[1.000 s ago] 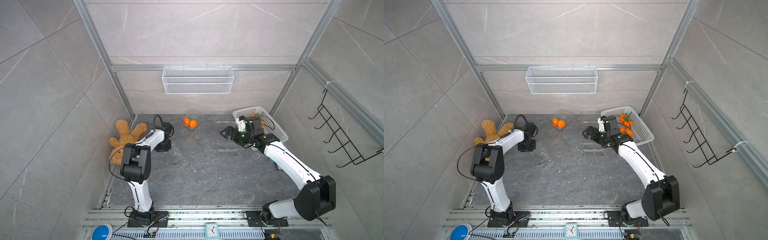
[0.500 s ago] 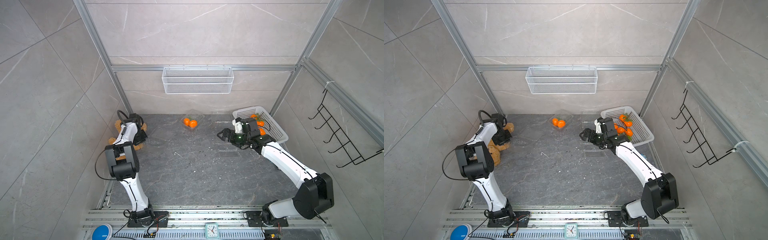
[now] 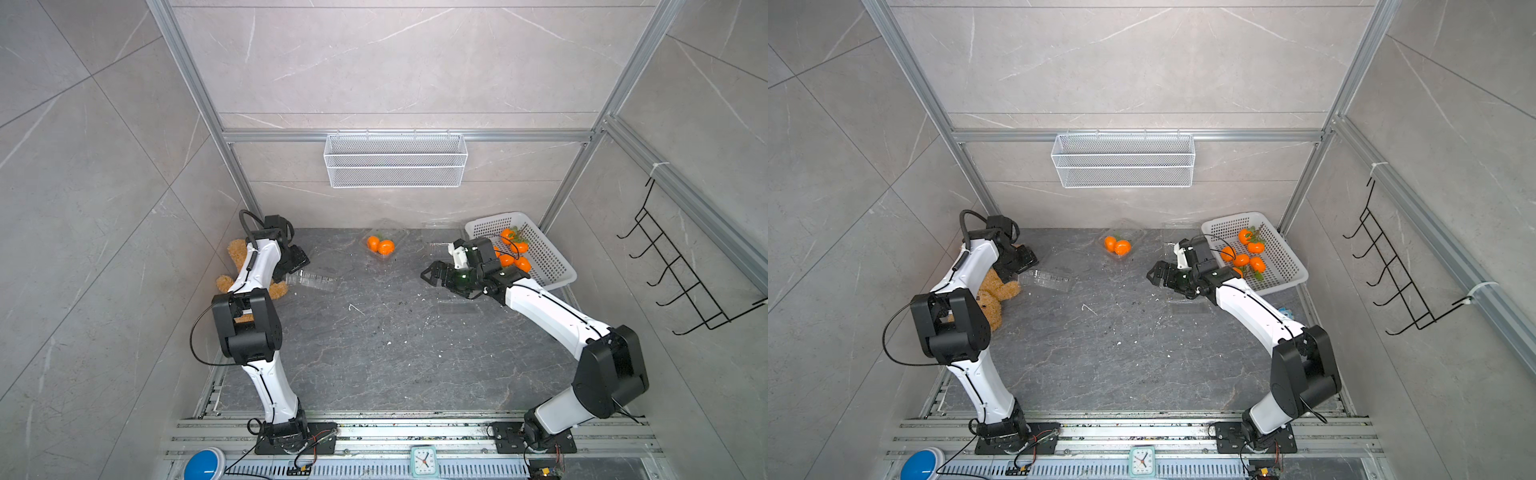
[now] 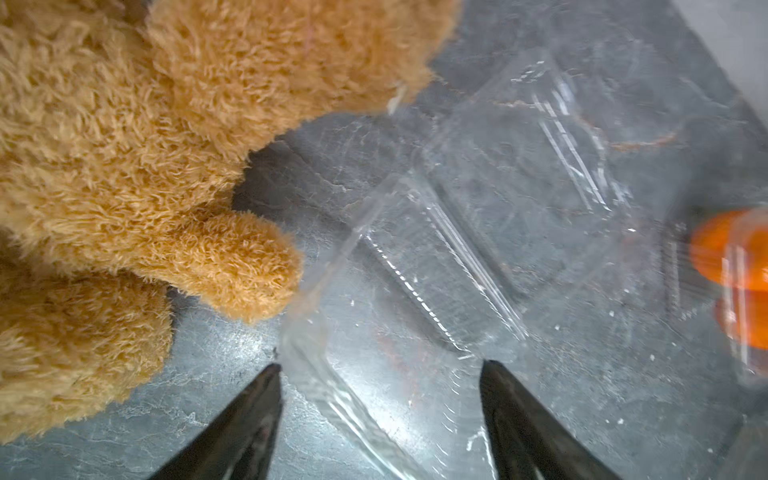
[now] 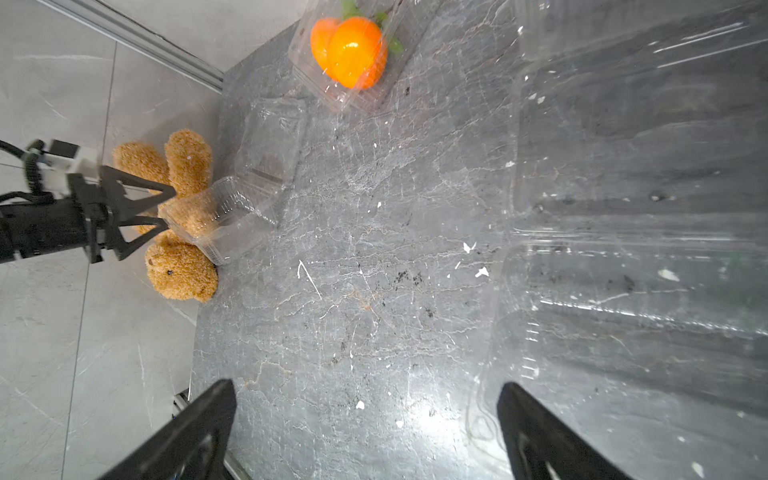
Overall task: Take oranges out of containers
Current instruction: Move the packing box to the center of the board.
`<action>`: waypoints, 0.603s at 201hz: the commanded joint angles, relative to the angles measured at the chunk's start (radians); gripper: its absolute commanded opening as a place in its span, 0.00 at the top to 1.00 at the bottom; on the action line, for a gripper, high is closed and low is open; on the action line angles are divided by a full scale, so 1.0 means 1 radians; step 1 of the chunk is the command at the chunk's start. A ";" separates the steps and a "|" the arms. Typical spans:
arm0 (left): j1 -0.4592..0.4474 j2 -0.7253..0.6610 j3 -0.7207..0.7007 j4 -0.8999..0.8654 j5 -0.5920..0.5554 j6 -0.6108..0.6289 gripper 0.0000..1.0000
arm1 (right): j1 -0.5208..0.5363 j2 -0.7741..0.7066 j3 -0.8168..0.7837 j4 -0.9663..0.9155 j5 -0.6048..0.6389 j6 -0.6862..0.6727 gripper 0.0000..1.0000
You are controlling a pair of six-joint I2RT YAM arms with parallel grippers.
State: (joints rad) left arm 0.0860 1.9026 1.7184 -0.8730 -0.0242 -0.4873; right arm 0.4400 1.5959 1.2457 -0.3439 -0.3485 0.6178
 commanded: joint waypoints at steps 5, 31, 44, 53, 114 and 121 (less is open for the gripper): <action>-0.052 -0.081 0.055 0.018 0.020 -0.010 0.08 | 0.036 0.065 0.067 0.026 0.011 0.007 0.00; -0.134 -0.041 0.151 0.068 0.063 0.031 0.05 | 0.054 0.124 0.105 0.044 0.032 0.013 0.00; -0.170 0.008 0.201 0.099 0.066 0.038 0.04 | 0.058 0.157 0.133 0.051 0.042 0.014 0.00; -0.183 0.051 0.243 0.124 0.093 0.021 0.04 | 0.061 0.182 0.161 0.049 0.048 0.011 0.00; -0.239 0.364 0.503 0.315 0.204 -0.151 0.04 | 0.066 0.271 0.267 0.036 0.092 -0.022 0.00; -0.244 0.394 0.516 0.335 0.209 -0.167 0.04 | 0.066 0.275 0.273 0.033 0.089 -0.024 0.00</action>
State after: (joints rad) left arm -0.1486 2.2166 2.1777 -0.6365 0.1265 -0.5682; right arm 0.4992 1.8465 1.4731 -0.3164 -0.2798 0.6128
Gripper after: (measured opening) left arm 0.956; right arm 0.997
